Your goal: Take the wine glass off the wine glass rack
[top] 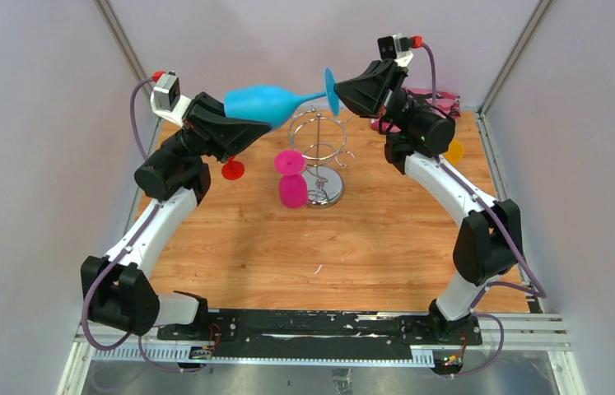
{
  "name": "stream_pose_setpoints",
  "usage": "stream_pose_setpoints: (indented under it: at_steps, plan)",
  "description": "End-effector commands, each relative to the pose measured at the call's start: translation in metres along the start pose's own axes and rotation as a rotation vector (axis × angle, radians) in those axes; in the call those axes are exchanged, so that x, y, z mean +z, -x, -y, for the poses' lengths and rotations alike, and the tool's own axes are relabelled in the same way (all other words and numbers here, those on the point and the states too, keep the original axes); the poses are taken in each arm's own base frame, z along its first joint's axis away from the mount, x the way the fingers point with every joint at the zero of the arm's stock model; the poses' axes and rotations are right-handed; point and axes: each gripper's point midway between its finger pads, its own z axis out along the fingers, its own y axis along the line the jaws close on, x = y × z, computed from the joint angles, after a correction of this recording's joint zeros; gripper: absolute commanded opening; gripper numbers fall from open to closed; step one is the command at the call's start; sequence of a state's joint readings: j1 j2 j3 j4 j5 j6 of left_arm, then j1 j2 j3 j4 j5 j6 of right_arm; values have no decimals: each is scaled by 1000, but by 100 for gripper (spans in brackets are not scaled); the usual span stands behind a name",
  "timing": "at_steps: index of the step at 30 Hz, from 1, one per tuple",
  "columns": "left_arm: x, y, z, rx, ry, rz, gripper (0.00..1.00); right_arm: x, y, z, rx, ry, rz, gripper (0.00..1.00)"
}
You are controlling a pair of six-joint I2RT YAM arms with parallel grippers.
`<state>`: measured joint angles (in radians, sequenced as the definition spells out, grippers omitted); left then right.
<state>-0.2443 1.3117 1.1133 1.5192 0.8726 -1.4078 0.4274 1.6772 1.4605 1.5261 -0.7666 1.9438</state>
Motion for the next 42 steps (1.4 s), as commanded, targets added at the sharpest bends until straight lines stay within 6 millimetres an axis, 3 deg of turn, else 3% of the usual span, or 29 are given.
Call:
stream_pose_setpoints:
  at_steps: [1,4,5,10,14,20,24,26,33,37,42]
  plan:
    - [-1,1,11,51,-31,3,0,3,-16,-11,-62,53,-60,0]
    - [-1,5,13,63,-29,15,0,2,-15,-8,-55,48,-57,1]
    - [-1,6,15,68,-30,19,0,1,-15,-8,-52,47,-56,6]
    - [-2,18,21,92,-20,48,0,-4,-9,-10,-77,37,-24,46]
    - [-2,24,21,114,24,61,0,-10,-3,-12,-93,24,-6,68]
    - [-2,32,13,184,150,55,0,-24,7,-7,-112,-17,27,72]
    - [-11,45,-12,281,420,16,0,-37,14,-8,-159,-60,43,72]
    - [-33,46,-34,291,645,-37,0,-44,19,-6,-180,-103,48,72]
    - [-114,89,-56,386,1302,-108,0,-67,29,-4,-245,-218,67,72]
    - [-171,115,-52,431,1692,-162,0,-79,34,-1,-277,-306,54,72]
    - [-226,131,-46,513,2038,-249,0,-90,35,9,-355,-484,7,72]
